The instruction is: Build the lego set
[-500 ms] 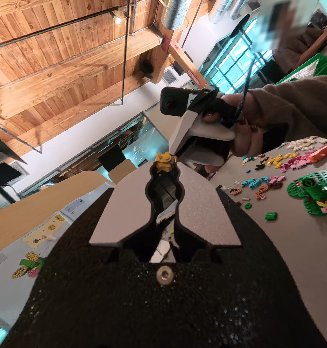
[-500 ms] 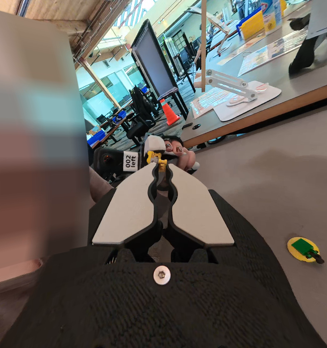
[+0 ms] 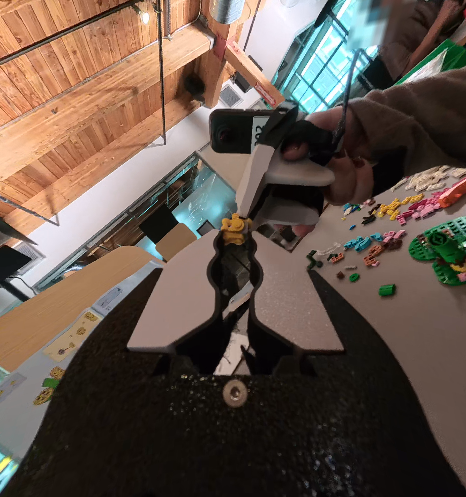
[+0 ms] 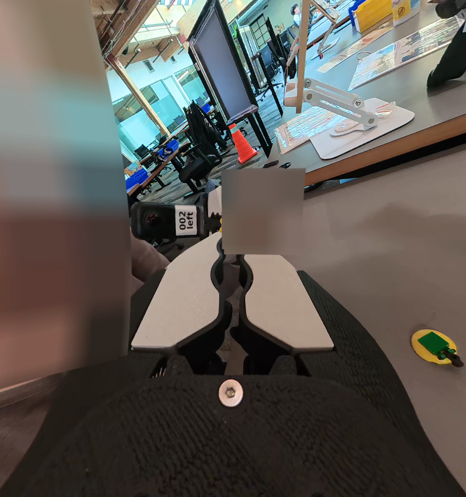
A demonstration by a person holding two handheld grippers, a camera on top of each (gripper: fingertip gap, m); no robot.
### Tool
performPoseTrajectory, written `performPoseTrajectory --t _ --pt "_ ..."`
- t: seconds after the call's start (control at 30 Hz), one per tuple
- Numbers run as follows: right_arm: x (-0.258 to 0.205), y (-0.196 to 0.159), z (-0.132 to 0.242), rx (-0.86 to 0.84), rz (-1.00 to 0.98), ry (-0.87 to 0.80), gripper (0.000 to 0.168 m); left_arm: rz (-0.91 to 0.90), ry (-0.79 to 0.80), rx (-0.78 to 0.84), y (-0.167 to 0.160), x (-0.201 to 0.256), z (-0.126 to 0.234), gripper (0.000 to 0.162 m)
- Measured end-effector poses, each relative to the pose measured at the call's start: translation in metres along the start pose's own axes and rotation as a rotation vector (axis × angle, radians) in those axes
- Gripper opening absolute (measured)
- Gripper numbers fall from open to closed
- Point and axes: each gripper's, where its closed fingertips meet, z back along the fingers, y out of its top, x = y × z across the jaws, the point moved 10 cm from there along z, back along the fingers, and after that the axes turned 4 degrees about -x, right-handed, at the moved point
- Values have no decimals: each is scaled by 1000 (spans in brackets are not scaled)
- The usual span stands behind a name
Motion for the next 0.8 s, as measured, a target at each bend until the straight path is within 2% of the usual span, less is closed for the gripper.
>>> performPoseTrajectory --t 0.53,0.8 --pt "5 -1 -2 41 -3 -93 5 -181 76 -134 0 5 -4 16" --pt "4 0 -4 76 15 -104 5 -137 107 -128 0 3 -5 16"
